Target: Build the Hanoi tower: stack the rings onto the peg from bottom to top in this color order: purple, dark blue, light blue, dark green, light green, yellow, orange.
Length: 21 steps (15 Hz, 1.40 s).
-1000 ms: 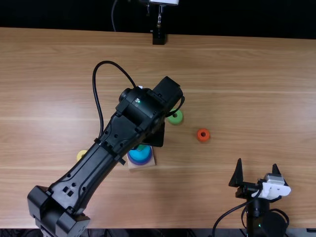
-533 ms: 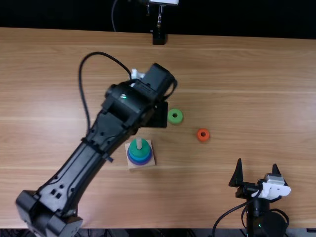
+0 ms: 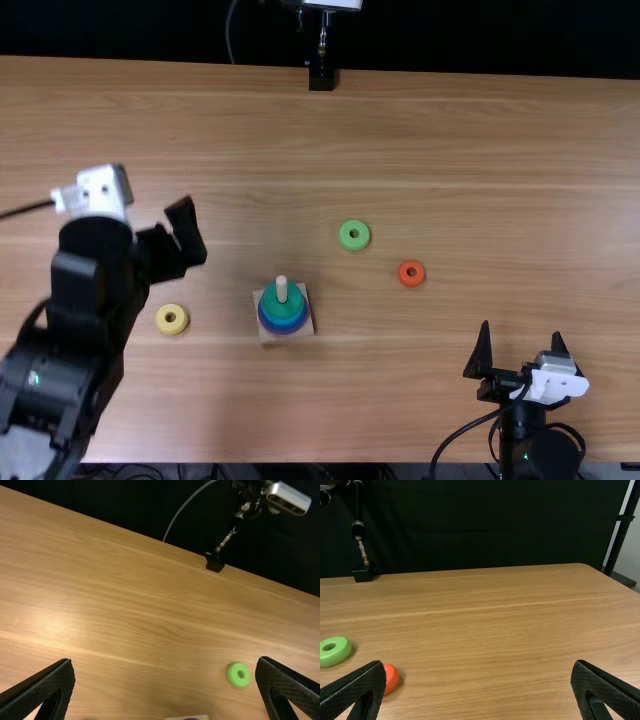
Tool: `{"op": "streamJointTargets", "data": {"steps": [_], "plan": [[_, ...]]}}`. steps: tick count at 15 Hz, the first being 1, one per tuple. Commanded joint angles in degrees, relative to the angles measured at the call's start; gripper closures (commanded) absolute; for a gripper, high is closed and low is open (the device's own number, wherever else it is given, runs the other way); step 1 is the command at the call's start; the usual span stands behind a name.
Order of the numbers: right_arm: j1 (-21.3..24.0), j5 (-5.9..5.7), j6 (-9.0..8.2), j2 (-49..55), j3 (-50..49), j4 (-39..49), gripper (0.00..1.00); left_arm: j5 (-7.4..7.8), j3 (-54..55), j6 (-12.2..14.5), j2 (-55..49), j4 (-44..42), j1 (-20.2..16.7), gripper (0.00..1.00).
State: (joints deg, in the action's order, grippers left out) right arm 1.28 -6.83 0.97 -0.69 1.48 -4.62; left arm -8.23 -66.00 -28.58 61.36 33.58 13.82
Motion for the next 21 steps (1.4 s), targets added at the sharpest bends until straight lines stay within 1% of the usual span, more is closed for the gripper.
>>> {"op": "streamJointTargets", "data": {"steps": [1, 2, 3, 4, 5, 6, 7, 9, 10, 12, 13, 14, 15, 16, 17, 18, 21], "plan": [[0.57, 0.08, -0.13, 0.69, -0.68, -1.66, 0.0, 5.49, 12.3, 3.9, -8.01, -6.37, -2.22, 0.0], [0.65, 0.08, -0.13, 0.69, -0.6, -1.66, 0.0, 10.55, 22.14, 5.69, -14.61, -15.02, -4.16, 0.0], [0.65, 0.08, -0.13, 0.69, -0.68, -1.66, 0.0, 12.45, 31.54, 7.38, -20.76, -23.14, -6.27, 0.0], [0.65, -0.03, -0.13, 0.69, -0.68, -1.66, 0.0, 12.55, 39.45, 8.64, -27.17, -31.16, -7.58, 0.0], [0.57, -0.03, -0.13, 0.69, -0.68, -1.66, 0.0, 12.34, 46.92, 9.49, -33.41, -37.38, -7.85, 0.0], [0.57, 0.08, -0.13, 0.69, -0.6, -1.66, 0.0, 12.34, 52.99, 9.7, -37.98, -40.23, -7.85, 0.0], [0.65, -0.03, -0.13, 0.69, -0.68, -1.66, 0.0, 12.34, 57.38, 9.7, -40.36, -40.76, -7.94, 0.0], [0.57, 0.08, -0.13, 0.69, -0.68, -1.66, 0.0, 12.34, 62.48, 9.8, -42.64, -40.54, -8.02, 0.0], [0.65, -0.03, -0.13, 0.69, -0.68, -1.66, 0.0, 12.55, 64.24, 9.8, -45.81, -40.44, -7.94, 0.0], [0.65, -0.03, -0.13, 0.69, -0.68, -1.66, 0.0, 12.76, 66.0, 9.91, -53.45, -40.23, -9.43, 0.0], [0.65, -0.03, -0.13, 0.69, -0.68, -1.66, 0.0, 12.98, 66.0, 10.02, -56.18, -38.65, -10.66, 0.0], [0.57, -0.03, -0.23, 0.69, -0.6, -1.66, 0.0, 12.98, 66.0, 11.18, -57.94, -33.79, -11.36, 0.0], [0.57, 0.08, -0.13, 0.69, -0.68, -1.66, 0.0, 12.76, 66.0, 14.55, -60.22, -30.21, -11.45, 0.0], [0.57, -0.03, -0.13, 0.69, -0.68, -1.66, 0.0, 12.55, 66.0, 18.77, -61.36, -28.73, -11.54, 0.0], [0.57, -0.03, -0.13, 0.69, -0.68, -1.66, 0.0, 13.19, 66.0, 21.41, -61.36, -28.52, -11.72, 0.0], [0.57, -0.03, -0.13, 0.69, -0.68, -1.66, 0.0, 13.08, 66.0, 22.25, -61.36, -28.52, -11.72, 0.0], [0.57, 0.08, -0.13, 0.69, -0.68, -1.66, 0.0, 13.08, 66.0, 22.14, -61.36, -28.63, -11.54, 0.0]]}}
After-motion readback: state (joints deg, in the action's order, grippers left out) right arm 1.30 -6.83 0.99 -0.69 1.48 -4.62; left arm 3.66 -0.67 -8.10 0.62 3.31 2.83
